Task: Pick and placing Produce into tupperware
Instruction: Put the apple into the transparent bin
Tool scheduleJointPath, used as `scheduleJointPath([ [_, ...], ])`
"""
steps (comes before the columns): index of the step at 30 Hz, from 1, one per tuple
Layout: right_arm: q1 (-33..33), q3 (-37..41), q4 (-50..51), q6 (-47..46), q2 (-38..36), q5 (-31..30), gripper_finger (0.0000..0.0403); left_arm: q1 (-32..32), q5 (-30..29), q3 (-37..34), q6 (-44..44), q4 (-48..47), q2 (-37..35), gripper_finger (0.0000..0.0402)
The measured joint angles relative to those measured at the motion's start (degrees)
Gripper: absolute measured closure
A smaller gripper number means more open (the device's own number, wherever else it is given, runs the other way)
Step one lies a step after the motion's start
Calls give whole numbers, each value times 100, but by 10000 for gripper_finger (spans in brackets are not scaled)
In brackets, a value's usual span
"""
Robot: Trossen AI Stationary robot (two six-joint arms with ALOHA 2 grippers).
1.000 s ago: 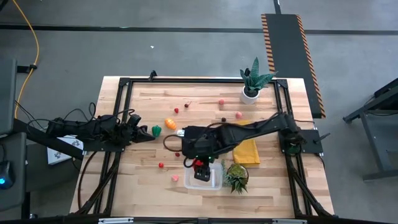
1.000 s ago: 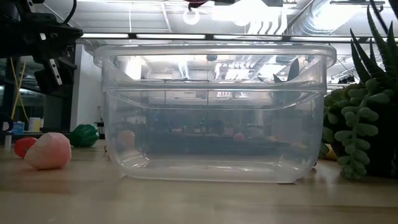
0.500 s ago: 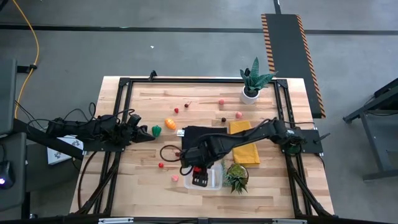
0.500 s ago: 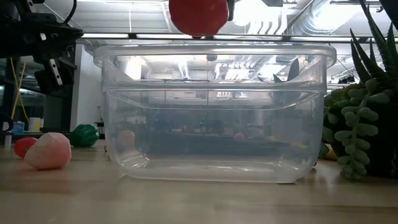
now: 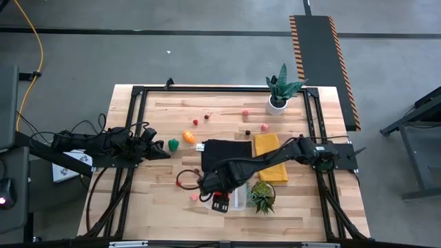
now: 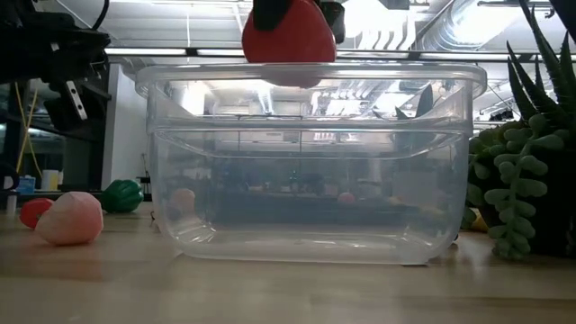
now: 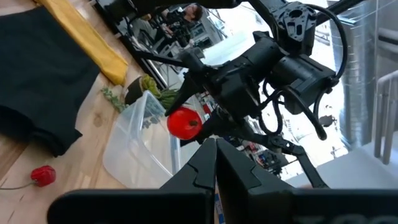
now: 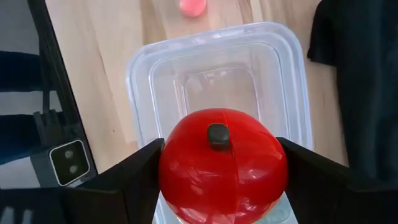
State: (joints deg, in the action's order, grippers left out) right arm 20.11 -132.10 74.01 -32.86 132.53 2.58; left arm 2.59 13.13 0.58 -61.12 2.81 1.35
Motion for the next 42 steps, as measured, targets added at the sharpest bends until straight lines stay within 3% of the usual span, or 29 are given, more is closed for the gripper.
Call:
scheduleJointPath([
  [10,21,88,16,-227,2,-290,138,1,73,-1,1,8,1,401],
  [23,49,556,-244,-335,2,-128,138,2,104,-1,0,15,1,401],
  [42,5,563,-583,-291,-2,-207,138,2,103,0,87,13,2,401],
])
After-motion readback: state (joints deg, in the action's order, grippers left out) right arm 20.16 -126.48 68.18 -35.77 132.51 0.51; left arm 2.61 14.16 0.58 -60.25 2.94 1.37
